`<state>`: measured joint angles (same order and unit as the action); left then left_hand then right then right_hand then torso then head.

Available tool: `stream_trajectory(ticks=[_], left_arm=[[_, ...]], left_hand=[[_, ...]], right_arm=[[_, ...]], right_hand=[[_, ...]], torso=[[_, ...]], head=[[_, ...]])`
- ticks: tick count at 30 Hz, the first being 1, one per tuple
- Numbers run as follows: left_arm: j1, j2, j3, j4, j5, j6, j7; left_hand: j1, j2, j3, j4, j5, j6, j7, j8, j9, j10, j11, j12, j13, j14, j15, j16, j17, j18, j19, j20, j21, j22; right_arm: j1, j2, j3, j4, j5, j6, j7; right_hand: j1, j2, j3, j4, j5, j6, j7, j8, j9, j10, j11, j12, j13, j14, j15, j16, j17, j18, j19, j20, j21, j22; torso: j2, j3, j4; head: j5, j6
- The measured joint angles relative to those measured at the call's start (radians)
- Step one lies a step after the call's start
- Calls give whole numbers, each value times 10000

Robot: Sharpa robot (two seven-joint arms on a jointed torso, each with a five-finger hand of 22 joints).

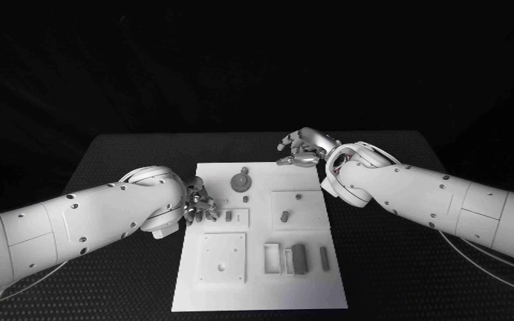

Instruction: Assemble the parts on the task board

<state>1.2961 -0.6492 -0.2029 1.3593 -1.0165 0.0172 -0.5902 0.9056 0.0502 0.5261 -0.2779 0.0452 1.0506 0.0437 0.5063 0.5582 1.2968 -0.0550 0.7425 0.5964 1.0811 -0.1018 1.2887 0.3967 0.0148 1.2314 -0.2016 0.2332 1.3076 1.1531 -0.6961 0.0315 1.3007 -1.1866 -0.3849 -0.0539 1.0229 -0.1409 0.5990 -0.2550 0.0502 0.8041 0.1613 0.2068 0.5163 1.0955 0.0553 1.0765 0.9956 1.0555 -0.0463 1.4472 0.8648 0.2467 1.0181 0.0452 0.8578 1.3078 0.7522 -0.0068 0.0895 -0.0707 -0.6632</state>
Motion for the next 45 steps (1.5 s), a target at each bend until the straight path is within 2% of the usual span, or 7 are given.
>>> stream_trajectory(ticks=[33, 38, 41, 45], left_arm=[[-10, -20, -3, -4, -15, 18, -3], [-14, -20, -7, -13, -2, 6, -9], [-14, -19, -7, -28, 2, 3, -12], [-14, -14, -7, -39, 3, 3, -16]], left_hand=[[-4, -5, 3, -30, 3, -14, 54, 19, 60, -15, 18, 0, 0, 0, 1, 0, 0, 1, -12, 12, -2, -3], [-227, -407, -65, 73, 24, -132, 95, 41, 148, -15, 18, 0, -20, 0, 1, 0, -25, 0, -17, 17, 40, 1], [-406, -799, -103, 268, 51, -166, 130, -23, 70, -14, 17, 0, -28, 0, 1, 0, -38, 0, -17, 17, 40, 4], [-530, -1074, -76, 440, 52, -166, 130, -21, 11, -13, 15, 0, -40, -10, -10, 0, -51, 1, -18, 17, 40, 4]], right_arm=[[0, 8, 0, -8, 0, 18, -7], [0, 7, 0, -8, 1, 21, -7], [0, 3, 0, -8, 1, 25, -8], [0, 1, 0, -8, 1, 29, -9]], right_hand=[[0, 0, 28, 28, 0, -20, 17, 0, 0, 0, 0, 0, -7, -7, 8, 0, 1, -3, 0, 0, 0, -3], [0, 0, 28, 27, 0, -19, 16, 0, 0, 0, 0, 0, -7, -7, 9, 0, 1, -3, 0, 0, 0, -3], [0, 0, 28, 27, 0, -18, 15, 0, 0, 0, 0, 0, -6, -6, 9, 0, -5, -4, 0, 0, 0, -3], [0, 0, 28, 27, 0, -17, 13, 0, 0, 0, 0, 39, -16, -7, 10, 0, -8, -4, 0, 0, 0, -3]], torso=[[0, 3, -1], [1, 3, -1], [1, 4, -1], [0, 3, -1]], head=[[-2, -47], [-4, -48], [-5, -48], [-10, -47]])
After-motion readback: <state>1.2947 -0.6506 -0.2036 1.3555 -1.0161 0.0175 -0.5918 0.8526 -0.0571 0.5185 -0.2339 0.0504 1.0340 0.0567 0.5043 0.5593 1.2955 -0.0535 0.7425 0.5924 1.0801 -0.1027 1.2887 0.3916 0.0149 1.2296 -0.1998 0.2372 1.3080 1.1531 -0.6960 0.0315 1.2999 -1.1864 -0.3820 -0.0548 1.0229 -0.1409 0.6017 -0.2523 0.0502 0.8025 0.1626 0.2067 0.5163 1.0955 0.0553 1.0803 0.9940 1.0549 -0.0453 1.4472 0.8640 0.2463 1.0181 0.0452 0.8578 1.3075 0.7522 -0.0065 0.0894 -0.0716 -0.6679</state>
